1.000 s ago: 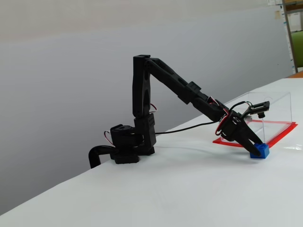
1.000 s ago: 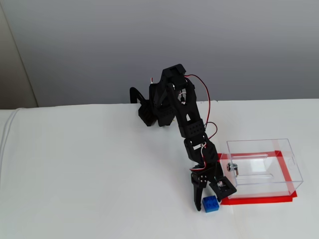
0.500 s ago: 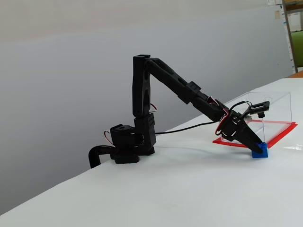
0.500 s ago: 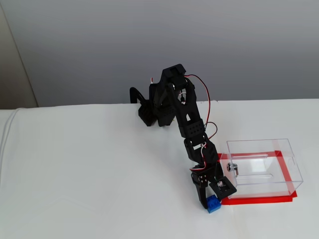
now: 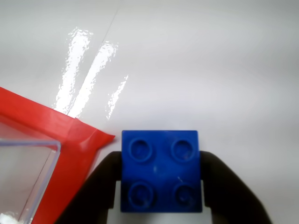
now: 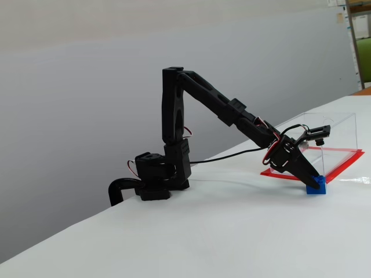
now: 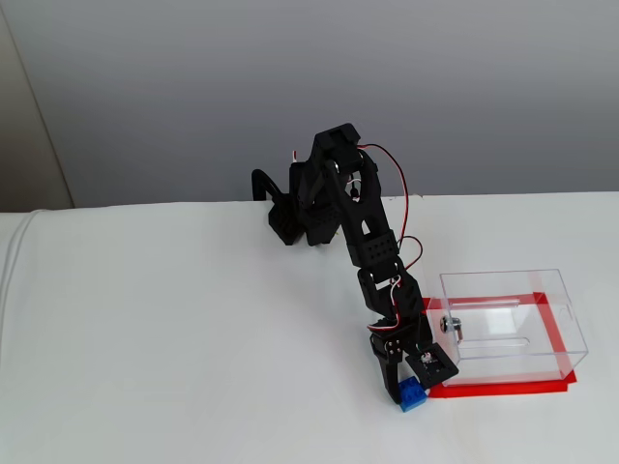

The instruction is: Pick the blue lego brick and place it into the transparent box

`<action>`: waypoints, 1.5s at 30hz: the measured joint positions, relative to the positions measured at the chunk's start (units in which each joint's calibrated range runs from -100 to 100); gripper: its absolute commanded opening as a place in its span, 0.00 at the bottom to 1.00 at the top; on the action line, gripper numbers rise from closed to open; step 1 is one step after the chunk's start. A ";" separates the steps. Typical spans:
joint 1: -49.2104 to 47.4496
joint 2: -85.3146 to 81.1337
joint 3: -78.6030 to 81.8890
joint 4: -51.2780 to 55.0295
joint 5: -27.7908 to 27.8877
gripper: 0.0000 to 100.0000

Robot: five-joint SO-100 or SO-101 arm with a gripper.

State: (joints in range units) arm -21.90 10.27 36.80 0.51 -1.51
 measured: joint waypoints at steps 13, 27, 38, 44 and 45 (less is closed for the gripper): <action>0.00 -4.74 -0.09 0.51 0.00 0.12; 3.74 -24.02 0.00 0.51 0.00 0.12; -6.94 -38.73 -0.18 0.51 0.00 0.12; -18.48 -40.17 -0.26 0.43 0.00 0.12; -20.30 -40.17 -0.26 0.43 0.00 0.12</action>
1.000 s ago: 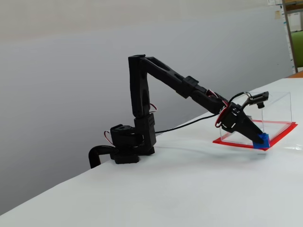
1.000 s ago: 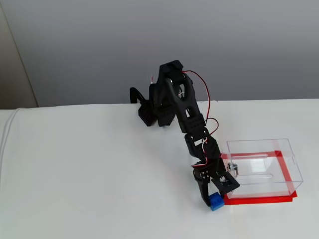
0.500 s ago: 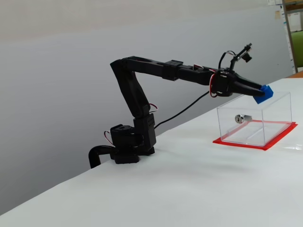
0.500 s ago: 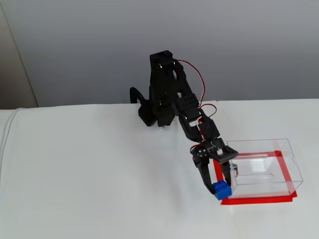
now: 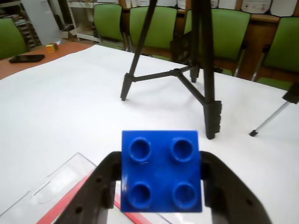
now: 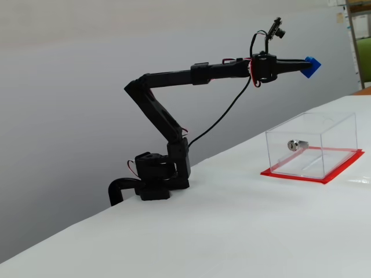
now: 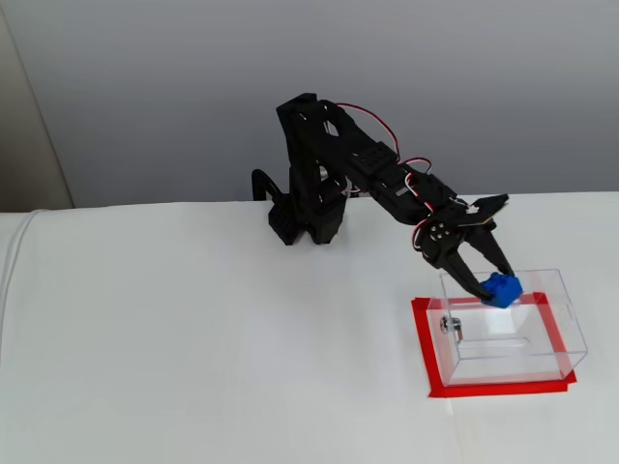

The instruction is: Pick the blue lego brick and place it into the transparent box

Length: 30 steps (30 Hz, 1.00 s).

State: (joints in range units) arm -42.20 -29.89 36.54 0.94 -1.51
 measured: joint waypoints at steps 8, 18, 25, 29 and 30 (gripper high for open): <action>-11.00 3.72 2.12 0.00 0.00 0.12; -12.39 8.29 2.12 0.00 0.00 0.13; -12.39 8.29 2.12 0.00 0.00 0.13; -12.39 8.29 2.12 0.43 0.00 0.23; -12.18 8.29 2.12 1.29 0.00 0.26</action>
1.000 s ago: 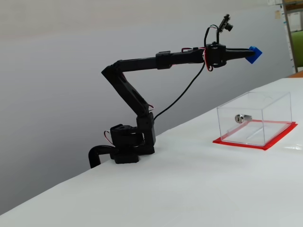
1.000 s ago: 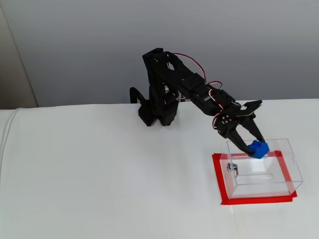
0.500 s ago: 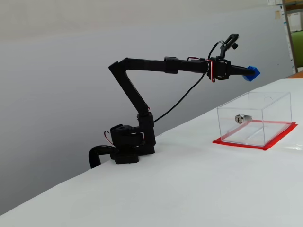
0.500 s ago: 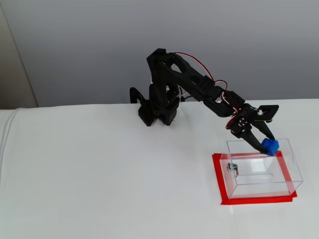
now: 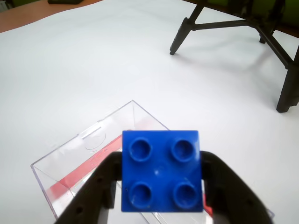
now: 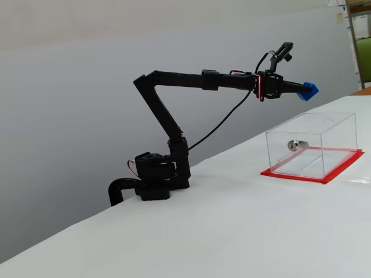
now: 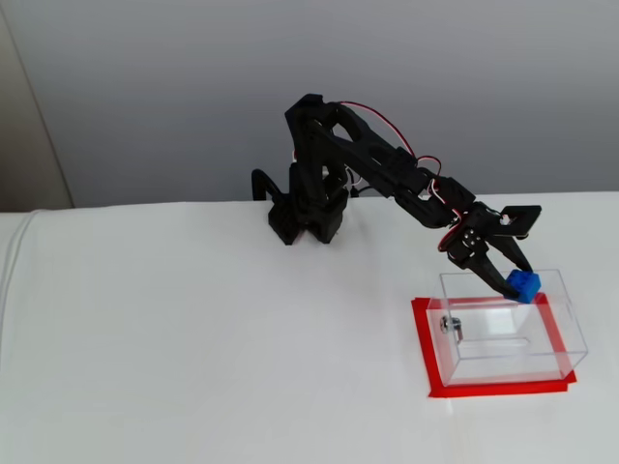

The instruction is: Pick the blue lego brick and place it into the transparent box

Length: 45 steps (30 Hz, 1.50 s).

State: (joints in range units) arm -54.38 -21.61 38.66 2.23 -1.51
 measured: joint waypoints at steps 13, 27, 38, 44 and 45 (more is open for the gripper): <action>0.00 0.00 0.00 4.71 0.00 0.28; 5.02 -4.23 0.00 4.71 0.00 0.28; 20.41 -18.35 3.35 4.88 0.00 0.02; 30.77 -28.50 7.94 4.88 0.00 0.01; 31.84 -29.51 8.38 4.88 0.00 0.01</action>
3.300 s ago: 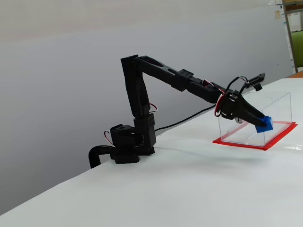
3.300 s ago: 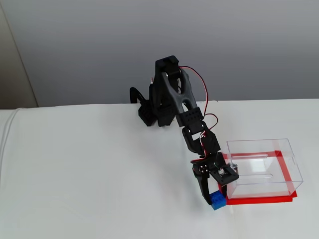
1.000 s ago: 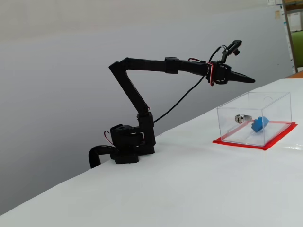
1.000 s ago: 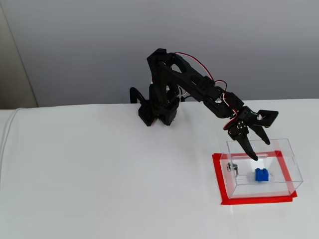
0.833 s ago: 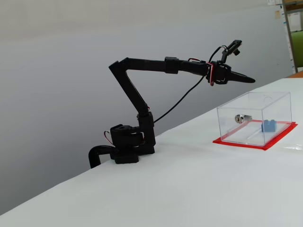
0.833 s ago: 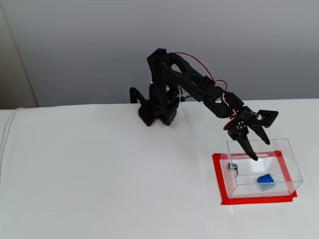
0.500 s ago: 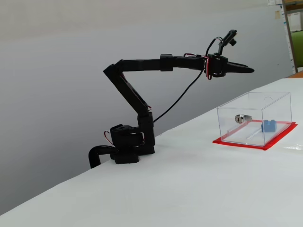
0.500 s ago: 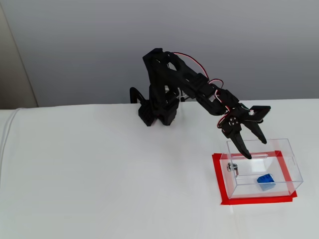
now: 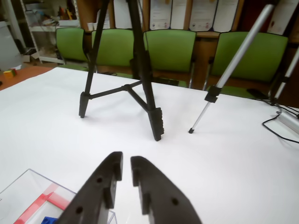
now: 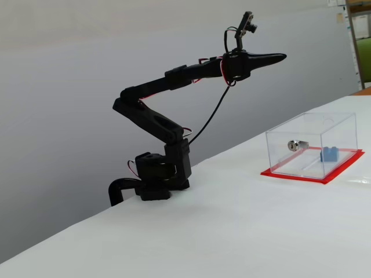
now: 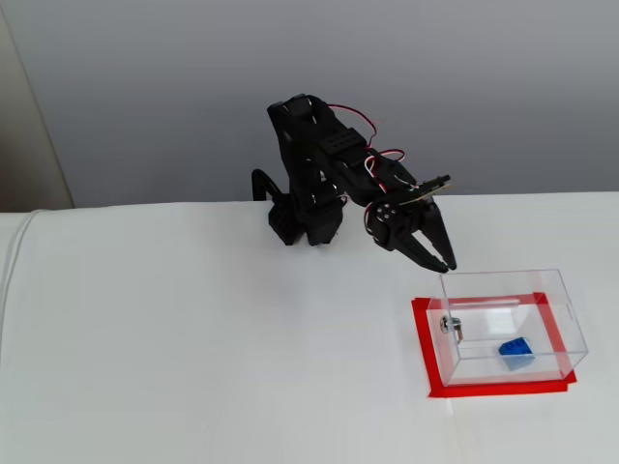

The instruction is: Pick the blue lego brick and place it into the transparent box

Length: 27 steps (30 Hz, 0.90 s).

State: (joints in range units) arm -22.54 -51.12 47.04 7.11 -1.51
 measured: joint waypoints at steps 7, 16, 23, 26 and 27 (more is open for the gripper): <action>10.68 -10.15 6.35 0.09 0.00 0.01; 20.51 -24.69 20.39 3.94 0.05 0.01; 24.79 -35.94 28.33 19.28 0.05 0.01; 25.85 -40.59 34.51 21.34 0.05 0.02; 26.07 -42.11 36.80 21.59 0.05 0.02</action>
State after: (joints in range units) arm 3.53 -93.23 83.85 28.71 -1.47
